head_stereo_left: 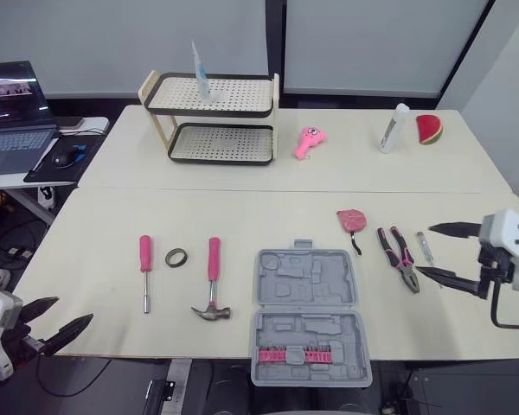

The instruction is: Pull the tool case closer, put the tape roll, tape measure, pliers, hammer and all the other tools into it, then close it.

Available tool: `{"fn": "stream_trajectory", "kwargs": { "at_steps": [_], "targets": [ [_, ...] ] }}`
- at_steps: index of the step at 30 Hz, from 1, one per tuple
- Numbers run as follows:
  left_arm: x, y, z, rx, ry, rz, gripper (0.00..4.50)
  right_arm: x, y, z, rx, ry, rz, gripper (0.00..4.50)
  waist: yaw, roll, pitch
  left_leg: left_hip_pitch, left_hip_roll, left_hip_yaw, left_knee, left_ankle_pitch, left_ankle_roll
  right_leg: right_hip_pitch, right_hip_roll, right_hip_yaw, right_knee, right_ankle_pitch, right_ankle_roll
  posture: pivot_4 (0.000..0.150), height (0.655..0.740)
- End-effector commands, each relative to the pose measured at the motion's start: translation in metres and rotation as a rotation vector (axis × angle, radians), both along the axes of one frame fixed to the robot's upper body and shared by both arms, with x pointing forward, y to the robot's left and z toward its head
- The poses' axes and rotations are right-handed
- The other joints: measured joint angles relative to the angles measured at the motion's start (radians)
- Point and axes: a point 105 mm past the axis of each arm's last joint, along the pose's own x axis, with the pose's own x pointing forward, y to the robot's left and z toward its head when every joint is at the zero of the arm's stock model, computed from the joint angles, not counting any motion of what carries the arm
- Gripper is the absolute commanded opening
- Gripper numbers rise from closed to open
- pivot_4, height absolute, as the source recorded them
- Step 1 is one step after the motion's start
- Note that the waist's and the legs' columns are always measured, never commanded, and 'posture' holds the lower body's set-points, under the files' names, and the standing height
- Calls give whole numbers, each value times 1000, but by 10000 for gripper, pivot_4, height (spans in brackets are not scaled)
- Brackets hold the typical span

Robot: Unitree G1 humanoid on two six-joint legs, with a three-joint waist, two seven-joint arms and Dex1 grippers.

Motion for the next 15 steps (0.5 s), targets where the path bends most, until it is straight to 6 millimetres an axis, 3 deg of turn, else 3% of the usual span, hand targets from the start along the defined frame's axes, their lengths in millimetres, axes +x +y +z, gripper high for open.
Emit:
{"fn": "stream_trajectory", "kwargs": {
  "at_steps": [1, 5, 8, 13, 15],
  "targets": [
    [-3, -3, 15, 19, -34, -17, 45000, -3, 32, 14, 32, 10, 137, 44566, 2, 0, 0, 0, 0, 0, 0, 0, 0, 0, 0, 0, 0, 0, 0, 1500, 7290],
    [-2, -21, 17, 26, 17, -91, 45000, -7, 58, 16, 40, 46, 245, 44566, 6, -1, 0, 0, -1, 0, 0, 0, 0, 0, -2, -1, 0, 0, 0, 1500, 7290],
    [15, -51, 24, 19, 37, -206, 45000, -9, 80, 14, 58, 52, 312, 44566, 7, -1, -1, 0, -1, -1, 0, 0, 0, 0, -2, -1, 0, 0, 0, 1500, 7290],
    [36, -76, 32, 13, 26, -348, 45000, -12, 92, 10, 63, 71, 345, 44566, 4, -1, -1, -1, -2, -1, 0, 0, 0, 0, -2, -1, 0, 0, 0, 1500, 7290],
    [47, -80, 34, 36, 8, -394, 41100, -13, 97, 10, 59, 69, 361, 45000, 2, -1, 0, -1, -2, -1, 0, 0, 0, -1, -2, -1, 0, 0, 0, 1500, 7290]
  ]
}}
